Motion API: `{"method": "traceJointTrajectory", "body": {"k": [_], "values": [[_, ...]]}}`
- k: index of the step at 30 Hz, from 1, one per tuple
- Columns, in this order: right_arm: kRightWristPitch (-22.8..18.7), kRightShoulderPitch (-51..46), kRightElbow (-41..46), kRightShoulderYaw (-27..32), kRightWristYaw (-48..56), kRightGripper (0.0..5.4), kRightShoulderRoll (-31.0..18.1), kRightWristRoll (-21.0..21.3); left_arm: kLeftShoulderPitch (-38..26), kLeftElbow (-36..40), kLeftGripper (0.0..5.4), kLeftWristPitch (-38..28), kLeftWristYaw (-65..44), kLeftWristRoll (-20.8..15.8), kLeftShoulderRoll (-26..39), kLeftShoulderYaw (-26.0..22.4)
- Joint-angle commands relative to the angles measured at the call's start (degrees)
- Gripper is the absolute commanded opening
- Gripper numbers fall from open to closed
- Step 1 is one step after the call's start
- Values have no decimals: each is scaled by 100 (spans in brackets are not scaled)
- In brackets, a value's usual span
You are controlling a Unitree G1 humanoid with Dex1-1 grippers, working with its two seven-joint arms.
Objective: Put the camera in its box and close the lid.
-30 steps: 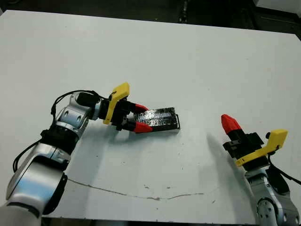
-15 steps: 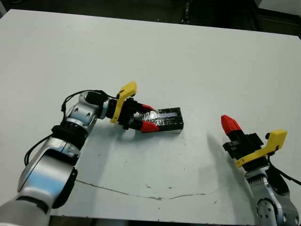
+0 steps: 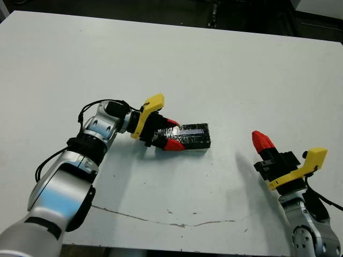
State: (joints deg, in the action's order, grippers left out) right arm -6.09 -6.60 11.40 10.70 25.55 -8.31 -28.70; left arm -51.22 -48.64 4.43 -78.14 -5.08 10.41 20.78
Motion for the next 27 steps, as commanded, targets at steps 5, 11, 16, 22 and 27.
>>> {"method": "traceJointTrajectory", "body": {"k": [5,11,16,22,27], "values": [[-16,-101,12,11,-93,0,-17,50,206,250,314,526,251,685,-744,839],[70,-89,-31,-6,-62,0,-7,77,151,580,314,671,419,945,-681,995],[30,-111,3,-1,-100,0,5,56,114,583,314,758,449,1000,-723,1009],[109,-97,-49,-1,-63,0,4,73,128,563,314,651,565,1078,-721,1026],[127,-104,-45,-13,-49,0,-2,62,276,801,380,455,923,1142,-698,1008]]}}
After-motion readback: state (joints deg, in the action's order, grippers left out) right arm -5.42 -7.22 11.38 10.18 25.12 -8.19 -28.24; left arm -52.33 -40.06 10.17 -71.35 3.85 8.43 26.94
